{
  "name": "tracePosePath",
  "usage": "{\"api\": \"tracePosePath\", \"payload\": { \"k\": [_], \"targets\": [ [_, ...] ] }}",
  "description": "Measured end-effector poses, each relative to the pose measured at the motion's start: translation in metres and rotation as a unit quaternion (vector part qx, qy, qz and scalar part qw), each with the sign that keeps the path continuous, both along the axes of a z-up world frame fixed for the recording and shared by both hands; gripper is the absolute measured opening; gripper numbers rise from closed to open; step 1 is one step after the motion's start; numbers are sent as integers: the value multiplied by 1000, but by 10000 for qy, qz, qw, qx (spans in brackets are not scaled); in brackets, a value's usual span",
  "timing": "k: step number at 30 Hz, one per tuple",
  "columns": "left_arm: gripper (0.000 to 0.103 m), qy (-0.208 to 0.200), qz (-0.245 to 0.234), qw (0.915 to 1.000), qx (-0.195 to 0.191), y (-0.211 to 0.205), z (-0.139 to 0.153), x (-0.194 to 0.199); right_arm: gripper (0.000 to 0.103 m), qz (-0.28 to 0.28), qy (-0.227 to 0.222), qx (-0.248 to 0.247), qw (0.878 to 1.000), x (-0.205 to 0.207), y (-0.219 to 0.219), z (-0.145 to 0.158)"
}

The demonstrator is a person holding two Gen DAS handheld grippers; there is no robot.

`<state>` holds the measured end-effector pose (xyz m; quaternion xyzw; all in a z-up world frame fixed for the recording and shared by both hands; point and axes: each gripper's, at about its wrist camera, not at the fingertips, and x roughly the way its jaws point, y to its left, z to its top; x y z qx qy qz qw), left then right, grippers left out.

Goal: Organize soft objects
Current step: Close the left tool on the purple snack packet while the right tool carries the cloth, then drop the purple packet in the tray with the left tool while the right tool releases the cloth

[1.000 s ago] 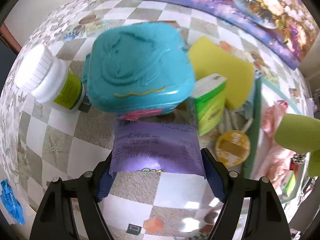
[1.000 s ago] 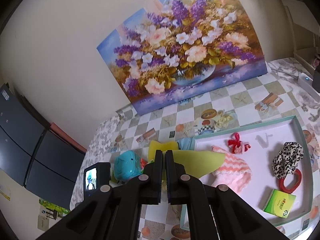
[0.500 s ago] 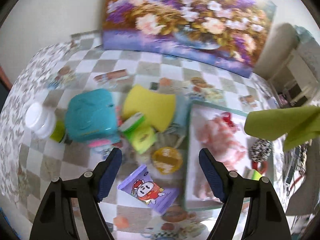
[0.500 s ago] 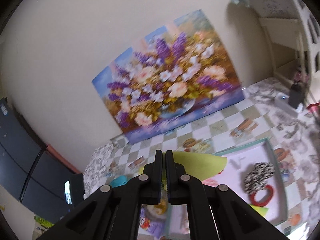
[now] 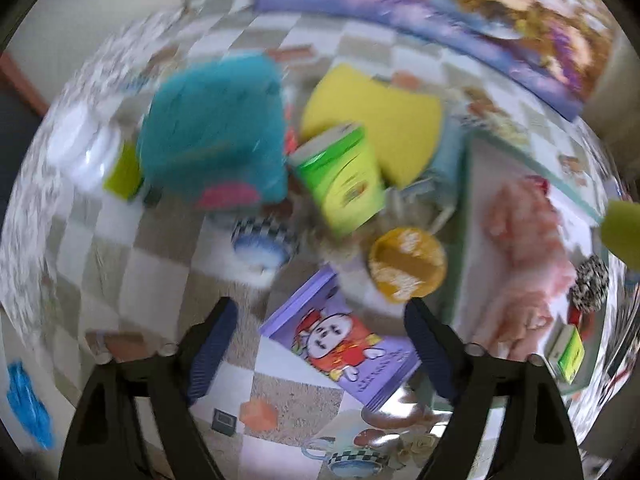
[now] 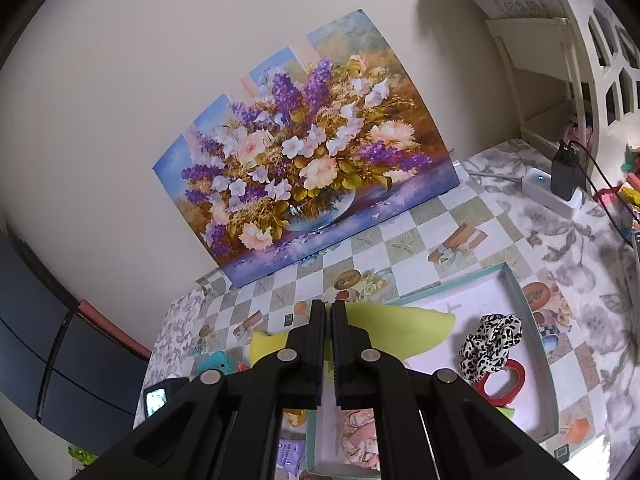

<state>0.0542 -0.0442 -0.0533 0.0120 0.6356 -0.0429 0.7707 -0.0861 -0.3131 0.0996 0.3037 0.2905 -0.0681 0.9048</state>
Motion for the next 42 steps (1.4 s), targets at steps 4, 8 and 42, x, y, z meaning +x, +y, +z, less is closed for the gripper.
{"api": "tracePosePath", "payload": {
  "k": [4,8,42],
  "targets": [
    [90,295,464,9983,-197,11,-16,0,3,37,-16,-25,10000,-1,0,1],
    [90,526,643,9960,-342,13,-30,-3,3,23,4,-18,10000,-2,-2,0],
    [42,-698,-2123,9698,-976,-185,53,-42,4,-665,902,-242,9934,4,-54,-42]
  ]
}}
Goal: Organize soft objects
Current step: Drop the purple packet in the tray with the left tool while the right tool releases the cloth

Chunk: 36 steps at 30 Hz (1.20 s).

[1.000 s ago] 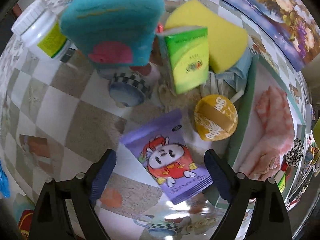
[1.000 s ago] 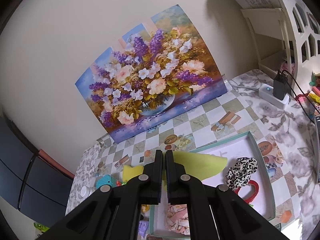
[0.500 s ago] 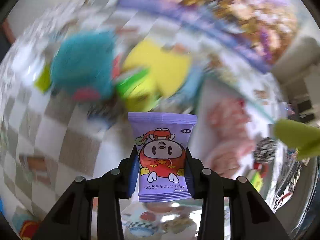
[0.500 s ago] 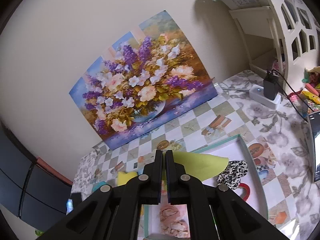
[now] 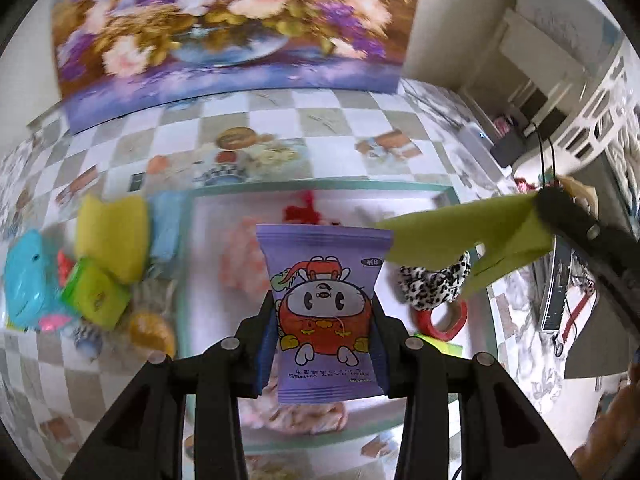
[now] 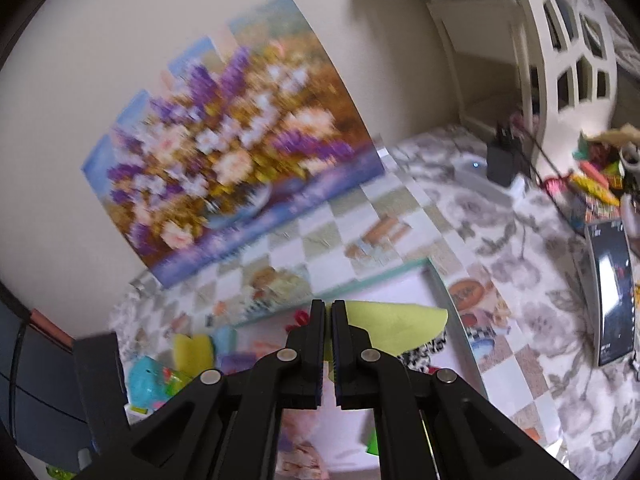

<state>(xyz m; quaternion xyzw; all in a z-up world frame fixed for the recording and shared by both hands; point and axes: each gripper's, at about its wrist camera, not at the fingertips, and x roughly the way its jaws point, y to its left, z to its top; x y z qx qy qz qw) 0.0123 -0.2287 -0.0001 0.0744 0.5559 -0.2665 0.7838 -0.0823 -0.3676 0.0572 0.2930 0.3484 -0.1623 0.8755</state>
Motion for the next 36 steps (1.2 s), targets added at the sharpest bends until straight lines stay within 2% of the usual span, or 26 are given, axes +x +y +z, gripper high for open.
{"api": "tracePosePath", "payload": {
  "k": [9,11,13,15,20,28,30,32,35,36],
  "targets": [
    [43,328,-124,9993,116,-16,-40,7,6,77,1045,211,9943,21,-5,-51],
    [47,335,-140,9992,137,-15,-44,6,8,86,1273,325,9913,24,-4,-63],
    [62,380,-137,9991,155,-13,-46,5,8,102,1414,387,9891,26,-4,-71],
    [74,434,-127,9989,138,-10,-46,4,8,109,1463,419,9883,26,-3,-74],
    [78,343,-122,9993,110,-5,-36,2,8,129,1458,281,9888,26,1,-66],
    [78,211,183,9996,94,16,-17,6,8,170,1475,42,9889,26,9,-54],
    [78,202,261,9994,73,20,-15,8,19,194,1463,13,9891,26,11,-52],
    [78,205,354,9991,84,24,-14,10,26,204,1464,-18,9890,26,12,-52],
    [78,243,471,9985,124,29,-17,14,28,223,1500,-48,9884,28,13,-53],
    [78,249,508,9983,131,31,-19,16,39,225,1519,-60,9881,28,14,-53]
  ]
}}
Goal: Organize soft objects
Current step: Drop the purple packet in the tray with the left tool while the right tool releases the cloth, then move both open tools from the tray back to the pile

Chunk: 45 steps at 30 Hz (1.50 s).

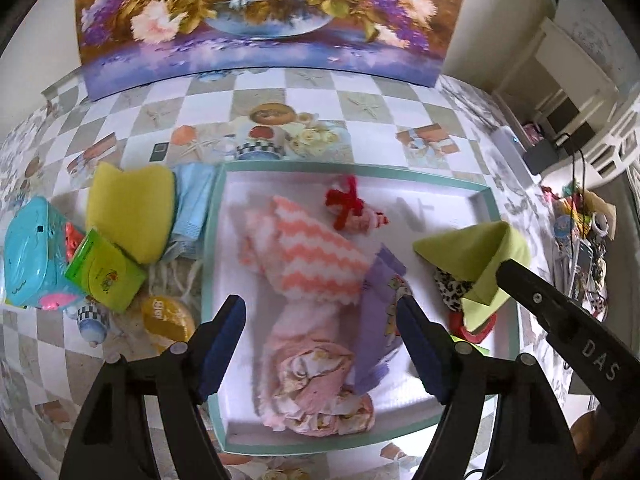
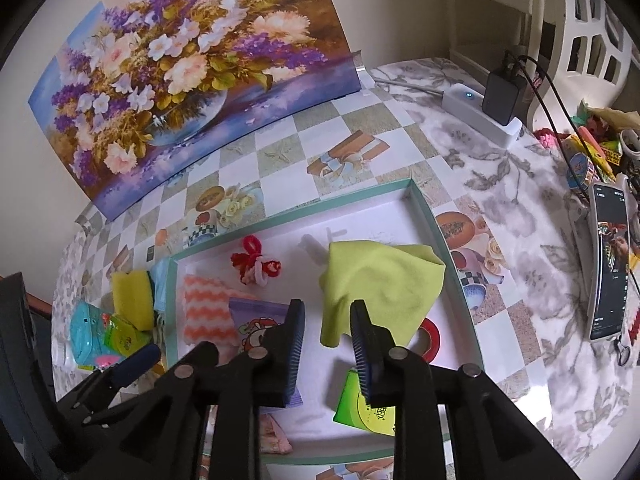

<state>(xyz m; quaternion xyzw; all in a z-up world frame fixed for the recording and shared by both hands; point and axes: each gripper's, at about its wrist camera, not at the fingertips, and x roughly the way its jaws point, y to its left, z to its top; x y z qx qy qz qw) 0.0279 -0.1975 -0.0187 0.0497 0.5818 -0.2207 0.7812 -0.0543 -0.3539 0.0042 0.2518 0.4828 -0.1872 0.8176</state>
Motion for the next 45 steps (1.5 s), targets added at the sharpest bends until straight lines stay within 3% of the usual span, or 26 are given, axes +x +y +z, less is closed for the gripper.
{"api": "tracePosePath", "payload": {
  "k": [1,2,4,5,9,12,25,33,45],
  "targets": [
    [78,2,72,10000,12,3,-1,2,46,4,30,-34,10000,0,0,0],
    [79,2,156,9999,30,6,-3,4,61,-1,35,-69,10000,0,1,0],
    [97,-14,348,9994,76,13,-5,8,65,3,-6,-138,9999,0,2,3],
    [98,-36,441,9990,97,16,-6,10,67,13,-16,-160,9999,0,2,4],
    [98,-62,796,9966,189,33,-9,19,91,16,29,-315,9995,1,4,5],
    [98,-56,1011,9947,194,44,-9,24,100,5,30,-347,9994,1,4,6],
    [99,-100,1306,9913,115,69,3,27,101,60,-70,-302,9995,3,9,10],
    [99,-191,1537,9873,358,95,11,26,101,499,-159,-252,9983,14,40,15],
    [99,-308,1873,9815,245,137,23,21,101,1083,-187,-139,9938,27,85,12]
  ]
}}
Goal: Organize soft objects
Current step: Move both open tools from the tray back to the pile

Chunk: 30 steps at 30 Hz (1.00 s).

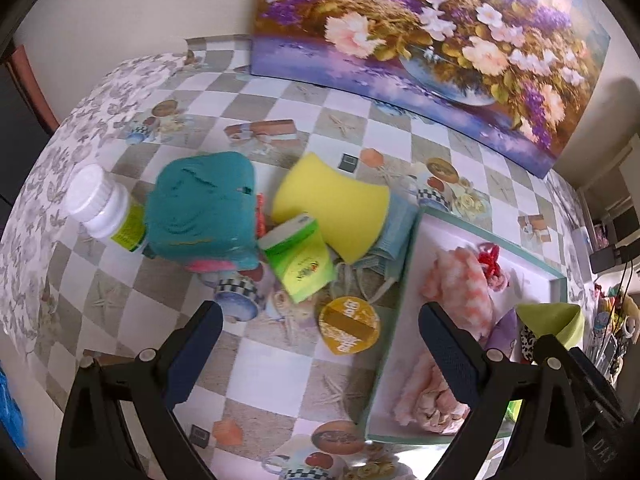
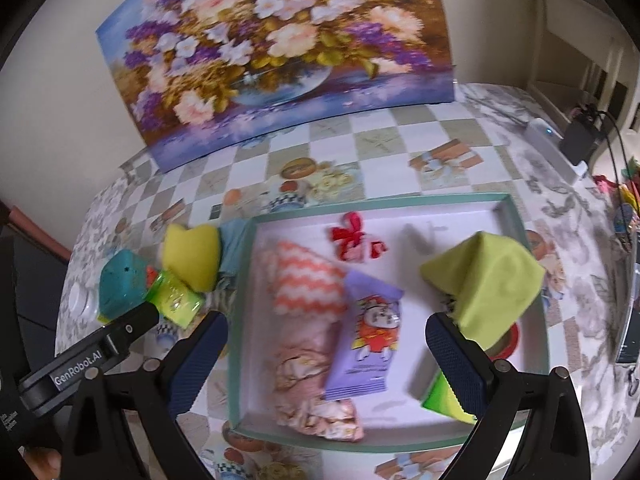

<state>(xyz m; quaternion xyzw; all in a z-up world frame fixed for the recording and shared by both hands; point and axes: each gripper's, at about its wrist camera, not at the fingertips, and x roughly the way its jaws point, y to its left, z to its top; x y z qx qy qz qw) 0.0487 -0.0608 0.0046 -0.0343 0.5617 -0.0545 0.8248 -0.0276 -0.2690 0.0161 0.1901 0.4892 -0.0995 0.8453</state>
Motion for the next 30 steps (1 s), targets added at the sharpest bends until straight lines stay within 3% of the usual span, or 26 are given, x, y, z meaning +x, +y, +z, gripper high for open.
{"api": "tracePosePath", "payload": {
  "k": [11,18,30],
  "targets": [
    [98,273,542,9980,-157,49,-14,0,101,537,64,114,9985,18,41,-12],
    [98,448,878,9951,-1,65,-30,2,101,1025,195,-50,9945,31,69,-27],
    [98,1140,1571,9810,17,98,-75,11,100,1570,364,-319,9864,50,104,-52]
  ]
}}
